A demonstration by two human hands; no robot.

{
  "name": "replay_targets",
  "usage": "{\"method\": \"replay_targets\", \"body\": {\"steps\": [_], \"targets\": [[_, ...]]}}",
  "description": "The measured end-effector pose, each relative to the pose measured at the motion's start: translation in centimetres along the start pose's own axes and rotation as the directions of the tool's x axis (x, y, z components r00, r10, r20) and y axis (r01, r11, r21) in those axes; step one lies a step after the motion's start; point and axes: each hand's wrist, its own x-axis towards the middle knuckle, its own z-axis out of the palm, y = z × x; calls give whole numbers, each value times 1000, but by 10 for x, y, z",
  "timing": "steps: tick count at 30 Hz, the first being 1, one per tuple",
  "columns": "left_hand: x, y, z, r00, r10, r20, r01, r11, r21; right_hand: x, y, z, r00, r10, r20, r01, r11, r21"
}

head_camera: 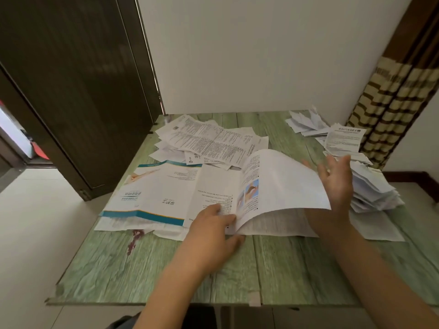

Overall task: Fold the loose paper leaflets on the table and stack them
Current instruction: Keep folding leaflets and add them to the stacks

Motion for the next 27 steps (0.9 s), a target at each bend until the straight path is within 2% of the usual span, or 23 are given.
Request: {"method": "replay_targets", "body": {"steps": [2,4,6,9,11,14,16,18,19,20,22,23,25,27], "targets": [[0,4,1,1000,7,7,-7,1000,24,-1,2,-4,997,-72,17,72,997,-7],[0,7,3,1000,0,17,-1,998,56,0,9,-10,979,-197,57,204,966,-157],[0,8,7,1000,-17,3,17,996,84,0,15,-15,934,-327,143,356,886,-298],[0,13,11,998,-58,-4,58,990,129,-6,16,-8,876,-385,291,459,850,-258],[1,15,13,996,-83,18,79,983,169,-8,20,2,837,-361,411,490,830,-268],[2,16,11,996,-85,23,79,976,201,-8,32,13,778,-232,583,539,723,-431],[3,15,8,996,-83,27,76,979,191,-8,45,14,776,-154,611,535,675,-508],[4,14,5,996,-82,24,76,980,185,-13,54,13,778,-88,622,500,687,-528],[4,14,5,997,-75,13,71,980,187,-16,57,12,778,-79,624,509,661,-551],[4,13,5,998,-68,-1,67,981,185,-19,61,10,769,-96,632,552,599,-581],[4,11,6,998,-64,-29,68,984,166,-21,66,6,754,-154,639,645,360,-674],[4,9,6,997,-63,-36,69,984,166,-21,66,5,789,-152,595,614,245,-750],[5,8,7,998,-66,-21,68,980,188,-18,57,4,909,-53,413,416,95,-904],[5,8,8,997,-76,15,71,978,198,-14,47,1,967,28,251,251,14,-968]]}}
